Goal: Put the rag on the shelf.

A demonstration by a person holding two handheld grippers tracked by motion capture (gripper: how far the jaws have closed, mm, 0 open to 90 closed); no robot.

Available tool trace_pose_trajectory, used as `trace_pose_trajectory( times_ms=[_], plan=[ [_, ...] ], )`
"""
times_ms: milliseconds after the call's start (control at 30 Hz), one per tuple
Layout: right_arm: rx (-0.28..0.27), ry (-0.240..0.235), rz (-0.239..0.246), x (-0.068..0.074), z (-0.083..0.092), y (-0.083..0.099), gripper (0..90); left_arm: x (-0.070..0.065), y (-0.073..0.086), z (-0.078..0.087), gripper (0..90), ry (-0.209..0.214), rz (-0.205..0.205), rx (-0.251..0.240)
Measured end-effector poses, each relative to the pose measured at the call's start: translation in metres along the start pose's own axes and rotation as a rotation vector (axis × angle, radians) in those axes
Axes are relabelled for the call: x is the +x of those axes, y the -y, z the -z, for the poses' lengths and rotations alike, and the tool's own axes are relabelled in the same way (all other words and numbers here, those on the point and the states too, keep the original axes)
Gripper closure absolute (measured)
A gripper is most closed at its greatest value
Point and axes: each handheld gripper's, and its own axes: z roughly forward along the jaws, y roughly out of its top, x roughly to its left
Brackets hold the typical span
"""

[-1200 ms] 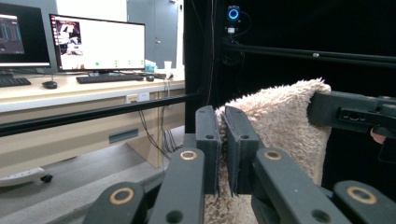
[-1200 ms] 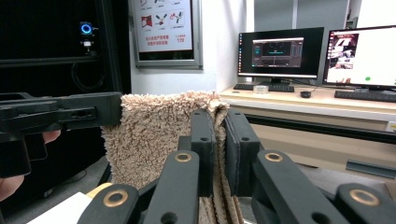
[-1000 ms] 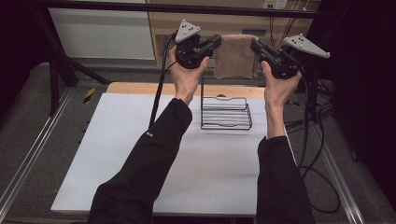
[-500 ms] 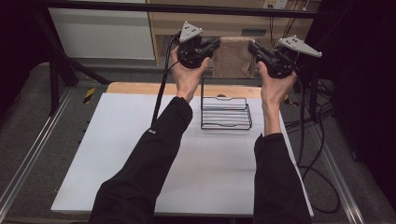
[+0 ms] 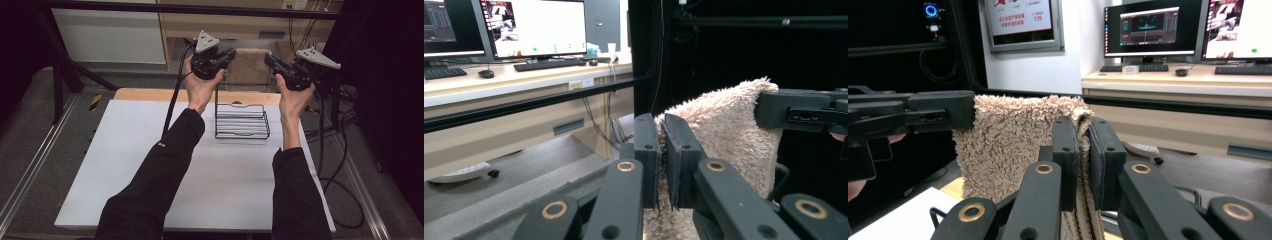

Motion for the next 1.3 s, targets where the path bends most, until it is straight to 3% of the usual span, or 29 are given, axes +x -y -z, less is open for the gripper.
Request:
trace_pose_trajectory(
  times_ms=[333,700,1033,1300],
  plan=[
    [0.024,-0.019,-0.003,-0.004,0.005,0.018,82.9,-0.006,0.018,0.003,84.6,0.044,0.012,0.015],
    [0.020,-0.032,-0.007,-0.008,0.019,0.029,82.2,-0.017,0.024,0.009,84.6,0.075,-0.019,0.026],
    [-0.003,-0.050,0.036,-0.005,0.024,0.026,82.1,-0.019,0.020,0.016,84.6,0.089,-0.033,0.007],
    [0.007,-0.058,0.063,-0.003,0.031,0.029,82.2,-0.025,0.028,0.023,84.5,0.119,-0.042,0.011]
  ],
)
